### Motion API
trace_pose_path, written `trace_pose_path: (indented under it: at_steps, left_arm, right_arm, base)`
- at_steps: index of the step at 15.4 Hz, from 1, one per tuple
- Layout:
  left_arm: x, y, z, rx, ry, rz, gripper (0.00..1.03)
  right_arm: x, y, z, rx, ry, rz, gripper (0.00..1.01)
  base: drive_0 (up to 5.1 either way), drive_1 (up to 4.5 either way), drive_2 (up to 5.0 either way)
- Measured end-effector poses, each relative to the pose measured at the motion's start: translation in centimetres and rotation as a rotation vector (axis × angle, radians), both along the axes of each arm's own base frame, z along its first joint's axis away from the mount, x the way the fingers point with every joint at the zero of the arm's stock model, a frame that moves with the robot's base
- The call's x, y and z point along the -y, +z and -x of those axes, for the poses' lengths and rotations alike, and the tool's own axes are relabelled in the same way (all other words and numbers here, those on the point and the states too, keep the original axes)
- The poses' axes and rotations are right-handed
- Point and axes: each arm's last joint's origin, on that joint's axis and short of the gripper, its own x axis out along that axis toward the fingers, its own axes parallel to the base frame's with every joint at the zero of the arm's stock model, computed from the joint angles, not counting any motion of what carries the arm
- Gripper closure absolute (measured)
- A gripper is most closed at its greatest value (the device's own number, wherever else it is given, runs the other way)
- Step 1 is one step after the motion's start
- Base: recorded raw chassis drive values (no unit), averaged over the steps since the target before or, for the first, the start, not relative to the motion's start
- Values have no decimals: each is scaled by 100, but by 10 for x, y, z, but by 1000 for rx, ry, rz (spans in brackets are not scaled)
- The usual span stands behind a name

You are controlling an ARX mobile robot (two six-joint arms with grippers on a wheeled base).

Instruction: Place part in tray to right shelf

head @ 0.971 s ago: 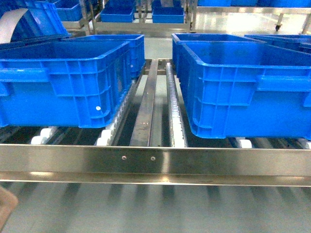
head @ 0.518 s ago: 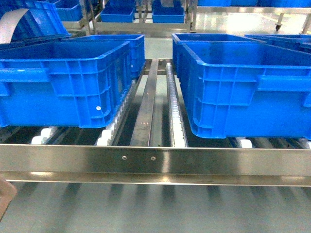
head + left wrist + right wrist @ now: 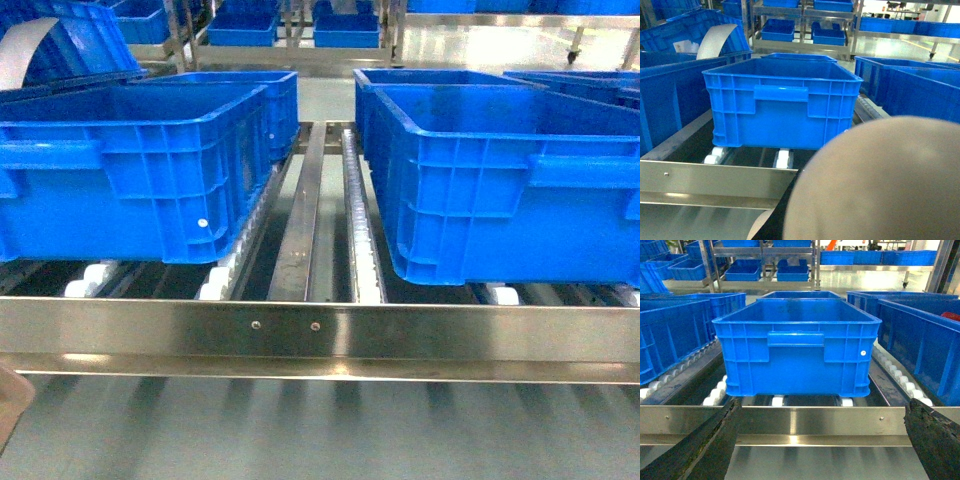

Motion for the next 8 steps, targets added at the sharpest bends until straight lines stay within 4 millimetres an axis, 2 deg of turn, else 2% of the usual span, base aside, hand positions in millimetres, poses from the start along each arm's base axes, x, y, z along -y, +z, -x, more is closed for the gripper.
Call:
trace_pose_path:
  at_steps: [8]
  left_arm:
    - [0,0,0,0,0,0,90]
  right_arm:
    - [0,0,0,0,0,0,3]
  base:
    - [0,0,0]
